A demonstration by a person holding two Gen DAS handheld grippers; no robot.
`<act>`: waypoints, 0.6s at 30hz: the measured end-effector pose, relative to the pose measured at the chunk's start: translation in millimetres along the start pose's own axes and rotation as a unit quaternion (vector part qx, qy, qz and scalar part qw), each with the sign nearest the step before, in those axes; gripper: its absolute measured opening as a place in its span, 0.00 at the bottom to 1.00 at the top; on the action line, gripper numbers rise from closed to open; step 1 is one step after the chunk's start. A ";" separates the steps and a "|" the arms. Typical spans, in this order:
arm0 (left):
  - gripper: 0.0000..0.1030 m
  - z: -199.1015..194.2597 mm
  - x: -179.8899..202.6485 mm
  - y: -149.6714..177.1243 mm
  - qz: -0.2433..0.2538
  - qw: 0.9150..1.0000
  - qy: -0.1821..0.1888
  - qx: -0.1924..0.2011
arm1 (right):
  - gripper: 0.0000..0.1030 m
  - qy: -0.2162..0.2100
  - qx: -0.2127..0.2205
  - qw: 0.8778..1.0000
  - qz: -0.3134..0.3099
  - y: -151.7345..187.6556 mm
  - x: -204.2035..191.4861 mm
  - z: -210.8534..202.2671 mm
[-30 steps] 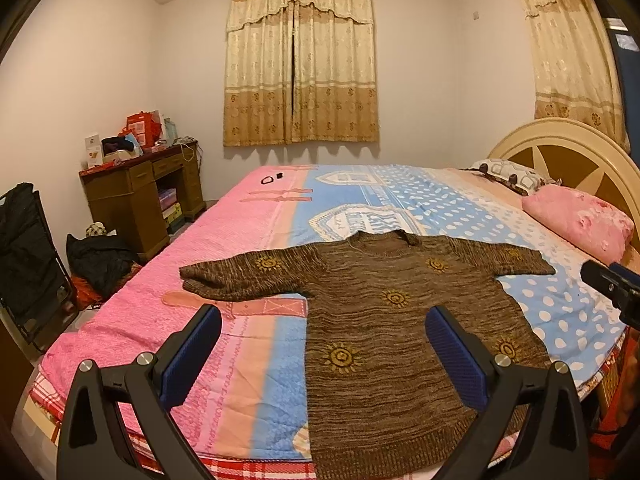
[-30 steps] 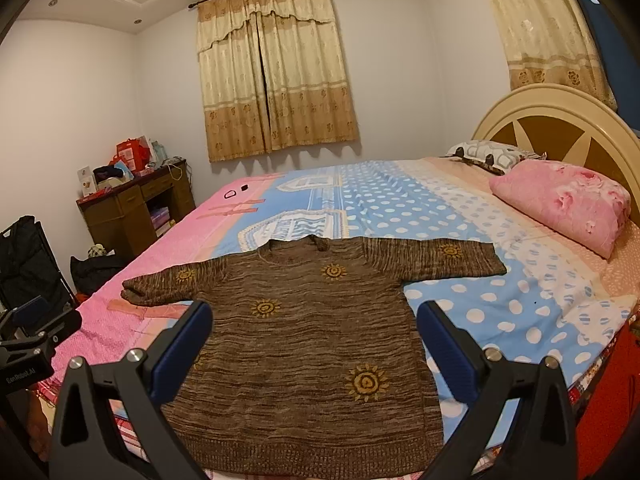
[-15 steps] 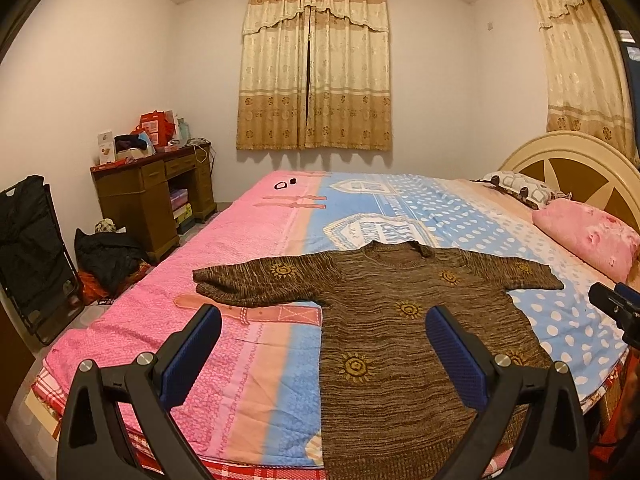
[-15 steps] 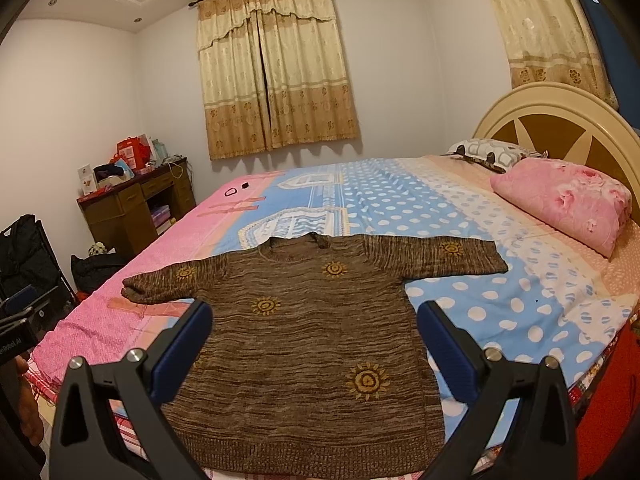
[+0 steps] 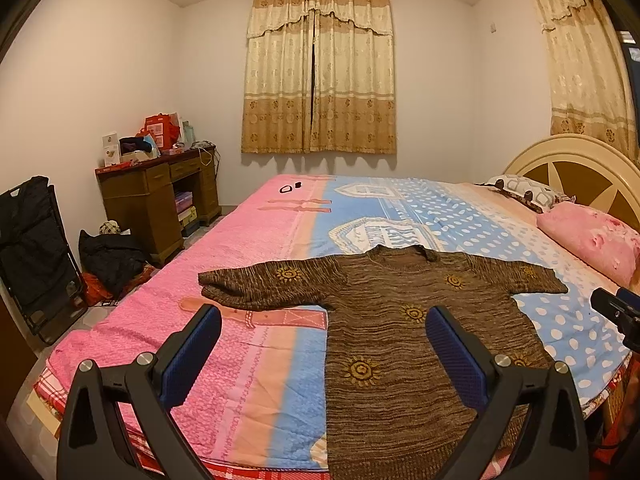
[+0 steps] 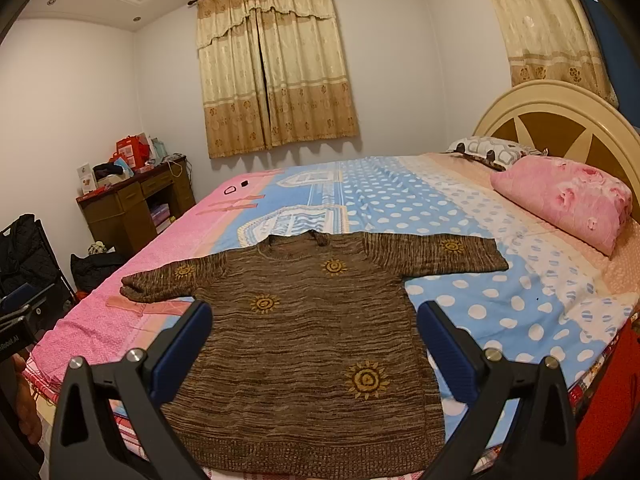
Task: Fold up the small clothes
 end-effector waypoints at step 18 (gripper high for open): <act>0.99 0.3 -3.8 0.2 -0.002 1.000 -0.007 0.005 | 1.00 0.000 -0.004 1.000 -0.001 3.0 -2.4 1.0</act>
Point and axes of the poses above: each gripper's, at about its wrist camera, not at the fingertips, and z roughly the way its jaws point, x to its right, y to its underside, the point moved 3 cm from there along z, roughly the way its jaws point, and after that the axes turned 11 degrees about y, right-handed, at the moved point
